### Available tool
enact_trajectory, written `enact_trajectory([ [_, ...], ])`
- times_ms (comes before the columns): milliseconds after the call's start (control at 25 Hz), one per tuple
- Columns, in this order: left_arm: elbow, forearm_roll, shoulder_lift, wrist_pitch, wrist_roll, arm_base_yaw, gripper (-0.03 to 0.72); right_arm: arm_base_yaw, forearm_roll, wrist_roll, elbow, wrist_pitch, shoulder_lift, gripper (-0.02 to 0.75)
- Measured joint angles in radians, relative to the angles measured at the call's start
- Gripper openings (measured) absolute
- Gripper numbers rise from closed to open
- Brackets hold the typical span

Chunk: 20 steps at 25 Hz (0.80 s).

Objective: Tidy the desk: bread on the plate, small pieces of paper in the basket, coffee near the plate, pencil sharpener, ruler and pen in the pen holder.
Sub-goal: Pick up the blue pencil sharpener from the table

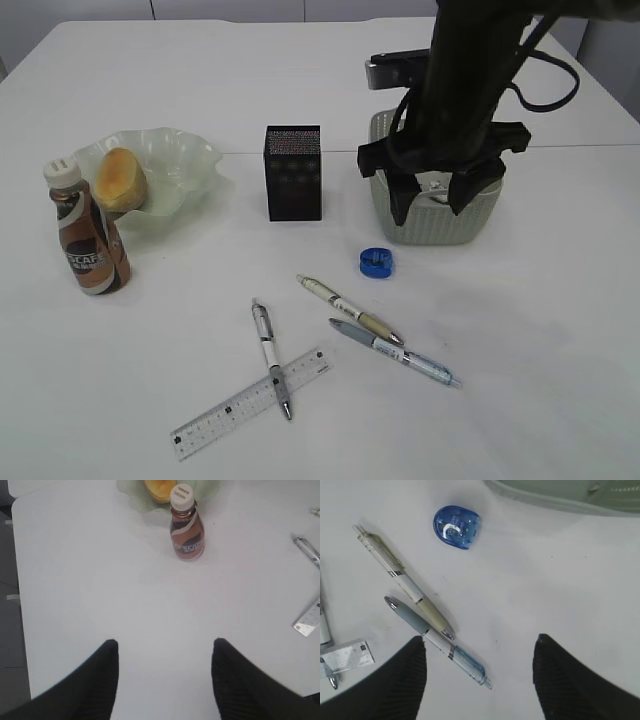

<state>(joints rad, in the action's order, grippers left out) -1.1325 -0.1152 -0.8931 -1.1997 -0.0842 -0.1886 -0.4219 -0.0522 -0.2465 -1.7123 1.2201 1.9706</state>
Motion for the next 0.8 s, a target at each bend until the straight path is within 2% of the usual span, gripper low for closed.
enact_trajectory([
  [520, 0.000, -0.003, 0.000, 0.000, 0.000, 0.000, 0.434, 0.000, 0.000, 0.498, 0.000, -0.127, 0.135, 0.491],
  [800, 0.000, -0.003, 0.000, 0.000, 0.000, 0.000, 0.434, 0.000, -0.002, 0.580, 0.000, -0.266, 0.174, 0.491],
])
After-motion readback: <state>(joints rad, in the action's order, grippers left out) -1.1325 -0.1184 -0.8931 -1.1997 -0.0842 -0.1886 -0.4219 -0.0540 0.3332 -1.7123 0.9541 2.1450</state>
